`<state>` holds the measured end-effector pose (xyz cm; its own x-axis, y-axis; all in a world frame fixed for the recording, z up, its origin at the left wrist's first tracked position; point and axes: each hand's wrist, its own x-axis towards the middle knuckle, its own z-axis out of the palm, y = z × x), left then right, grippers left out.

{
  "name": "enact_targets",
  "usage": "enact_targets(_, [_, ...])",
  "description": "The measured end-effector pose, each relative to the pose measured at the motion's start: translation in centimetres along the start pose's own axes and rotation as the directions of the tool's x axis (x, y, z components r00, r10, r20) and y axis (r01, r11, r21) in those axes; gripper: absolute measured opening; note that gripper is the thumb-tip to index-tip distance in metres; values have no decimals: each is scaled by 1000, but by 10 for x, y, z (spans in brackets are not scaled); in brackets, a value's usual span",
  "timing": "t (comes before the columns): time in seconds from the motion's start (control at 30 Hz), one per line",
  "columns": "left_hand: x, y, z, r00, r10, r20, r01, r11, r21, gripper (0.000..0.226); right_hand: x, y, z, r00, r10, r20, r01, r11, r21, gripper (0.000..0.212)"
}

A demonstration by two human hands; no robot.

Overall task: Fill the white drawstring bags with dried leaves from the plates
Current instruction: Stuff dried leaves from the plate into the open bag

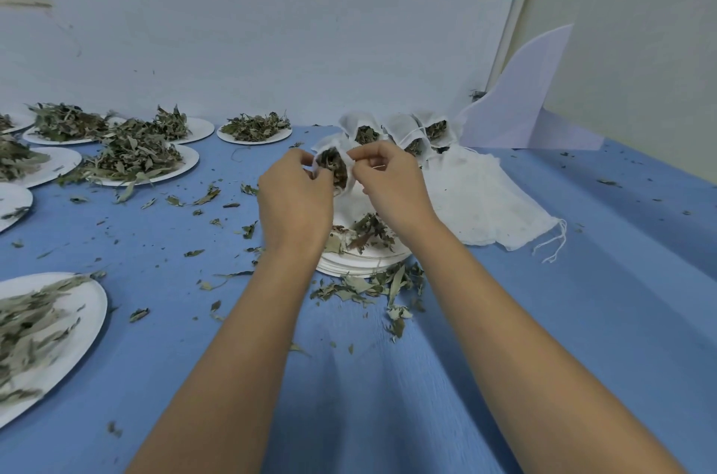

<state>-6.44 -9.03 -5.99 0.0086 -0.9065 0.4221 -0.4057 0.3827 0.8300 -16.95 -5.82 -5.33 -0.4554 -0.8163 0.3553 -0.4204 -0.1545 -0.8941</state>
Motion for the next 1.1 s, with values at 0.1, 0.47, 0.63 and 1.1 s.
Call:
enact_targets(0.1, [2,2,-4,1000,10,0,-10,1000,-23,21,1,4,0,1000,-23,-9,22,998,-55,28])
enact_targets(0.47, [4,11,-9,985,42,168,-12,984,-177,25,13,5,10,996,-11,-89,-2,989,-147,19])
enact_targets(0.63, [4,9,-7,981,-2,193,56,959,-278,19,25,-3,16,990,-11,-140,-22,973,-231,16])
enact_targets(1.1, [16,-2,-13,950,-311,31,274,780,-562,12,-7,29,-14,809,138,571,285,758,-587,97])
